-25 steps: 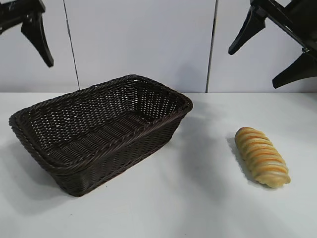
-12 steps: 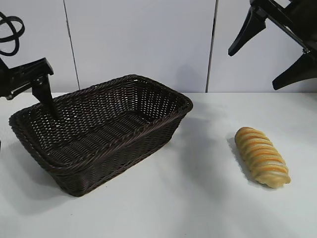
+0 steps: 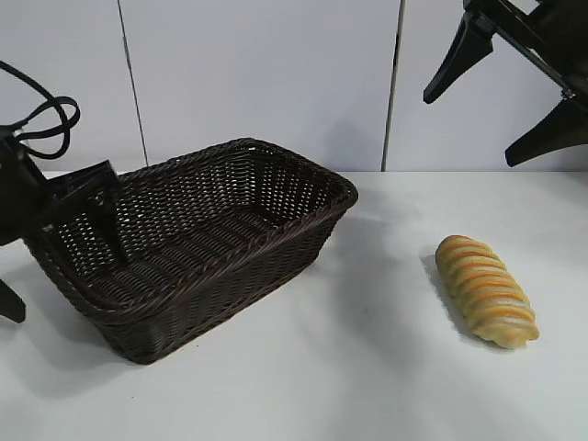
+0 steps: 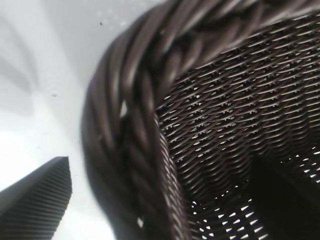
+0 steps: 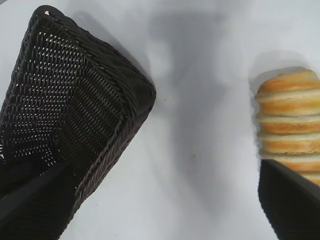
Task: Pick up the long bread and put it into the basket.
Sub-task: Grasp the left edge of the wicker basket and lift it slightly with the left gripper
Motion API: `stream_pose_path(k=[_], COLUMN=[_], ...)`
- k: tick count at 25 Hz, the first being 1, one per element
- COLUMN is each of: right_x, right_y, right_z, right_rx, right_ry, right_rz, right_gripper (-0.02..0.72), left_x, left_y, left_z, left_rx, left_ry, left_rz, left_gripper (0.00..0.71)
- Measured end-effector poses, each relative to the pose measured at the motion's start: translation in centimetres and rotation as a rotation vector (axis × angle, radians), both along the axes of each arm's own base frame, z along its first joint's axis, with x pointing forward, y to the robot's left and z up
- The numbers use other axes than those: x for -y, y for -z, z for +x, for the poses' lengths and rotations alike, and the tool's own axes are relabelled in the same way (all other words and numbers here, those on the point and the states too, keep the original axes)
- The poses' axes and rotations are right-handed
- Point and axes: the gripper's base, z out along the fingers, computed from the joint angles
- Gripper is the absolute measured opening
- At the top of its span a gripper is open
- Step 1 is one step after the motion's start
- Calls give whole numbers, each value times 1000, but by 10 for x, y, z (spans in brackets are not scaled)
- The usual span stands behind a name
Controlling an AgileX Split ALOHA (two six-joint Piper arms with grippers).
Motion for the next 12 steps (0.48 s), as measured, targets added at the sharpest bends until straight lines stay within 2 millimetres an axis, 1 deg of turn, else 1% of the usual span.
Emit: stream_pose_path(k=[5,8,9,12], right_x=[0,0,0,0], right_y=[0,0,0,0], right_z=[0,0,0,0], right_rx=[0,0,0,0], right_ry=[0,0,0,0], right_rz=[0,0,0,0], right_gripper=[694,694,694,694], left_x=[0,1,2,4], left_y=[1,0,-1,-4], left_z=[0,2,3,3], left_rx=[-1,8,13,-6], left_ry=[-2,-37,-12,29], left_rz=[-1,-27,-22,-21], left_gripper=[248,108,99,99])
